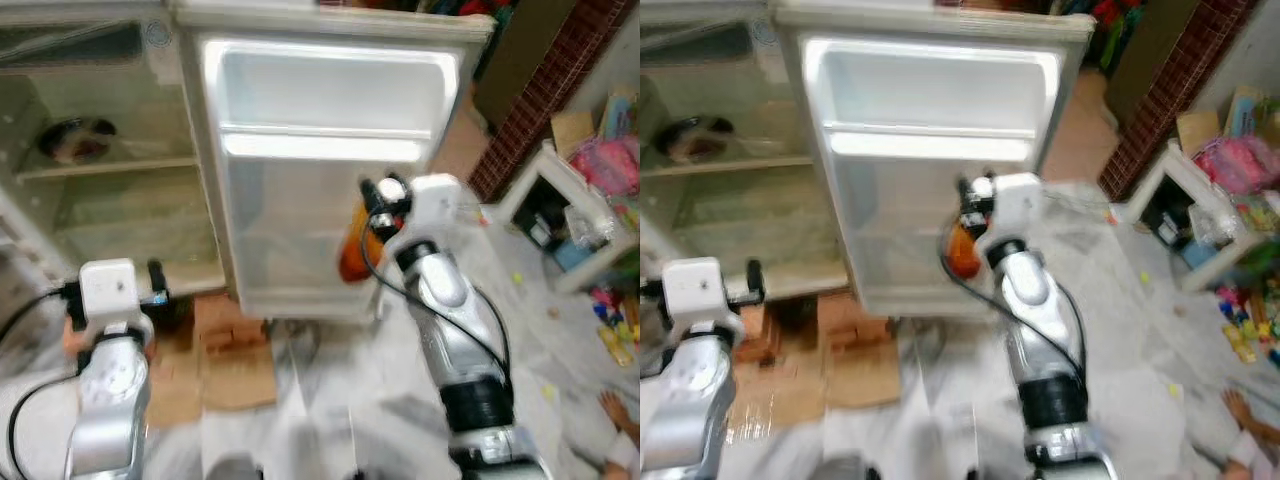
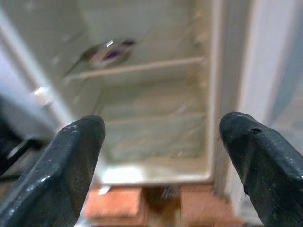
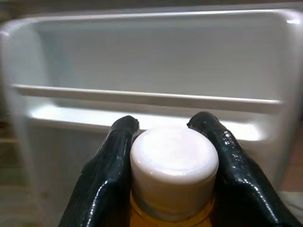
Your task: Restocking fridge
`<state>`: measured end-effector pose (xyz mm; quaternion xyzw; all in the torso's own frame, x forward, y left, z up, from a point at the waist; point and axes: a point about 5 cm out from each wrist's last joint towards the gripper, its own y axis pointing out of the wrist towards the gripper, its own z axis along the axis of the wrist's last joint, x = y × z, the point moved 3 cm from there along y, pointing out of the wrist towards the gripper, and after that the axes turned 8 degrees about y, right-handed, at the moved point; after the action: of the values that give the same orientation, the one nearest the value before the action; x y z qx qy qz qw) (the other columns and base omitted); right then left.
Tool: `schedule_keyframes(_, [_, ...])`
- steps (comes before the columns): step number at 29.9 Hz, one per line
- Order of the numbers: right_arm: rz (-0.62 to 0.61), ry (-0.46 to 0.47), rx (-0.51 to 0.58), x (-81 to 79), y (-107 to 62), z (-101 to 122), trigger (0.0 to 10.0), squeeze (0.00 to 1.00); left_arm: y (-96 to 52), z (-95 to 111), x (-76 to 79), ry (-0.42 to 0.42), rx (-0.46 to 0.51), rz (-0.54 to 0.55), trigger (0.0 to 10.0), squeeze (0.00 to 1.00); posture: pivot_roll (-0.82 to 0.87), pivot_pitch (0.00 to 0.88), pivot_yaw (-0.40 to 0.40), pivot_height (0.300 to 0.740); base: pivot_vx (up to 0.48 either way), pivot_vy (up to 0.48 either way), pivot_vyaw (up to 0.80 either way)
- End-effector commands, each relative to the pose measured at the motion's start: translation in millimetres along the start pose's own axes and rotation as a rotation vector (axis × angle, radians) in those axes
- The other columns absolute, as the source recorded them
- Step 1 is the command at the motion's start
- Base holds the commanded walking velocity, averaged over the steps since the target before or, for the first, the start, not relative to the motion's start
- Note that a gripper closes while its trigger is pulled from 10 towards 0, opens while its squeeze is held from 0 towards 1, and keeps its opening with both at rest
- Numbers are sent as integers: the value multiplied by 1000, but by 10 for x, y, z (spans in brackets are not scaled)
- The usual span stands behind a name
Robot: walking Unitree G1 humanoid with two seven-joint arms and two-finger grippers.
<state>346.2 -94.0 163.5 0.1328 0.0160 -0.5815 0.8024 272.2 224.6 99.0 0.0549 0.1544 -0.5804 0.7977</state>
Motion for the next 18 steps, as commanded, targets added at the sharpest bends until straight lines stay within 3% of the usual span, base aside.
schedule_keyframes(1, [-28,-11,32,98,-8,90,10000,0,-20,-19,72,12,-10,-22,10000,0,79,30,-58,740,345,0,0])
schedule_keyframes(18, [-36,-17,39,104,12,98,10000,0,1,2,116,17,-3,-28,10000,0,82,28,-57,740,20,0,0])
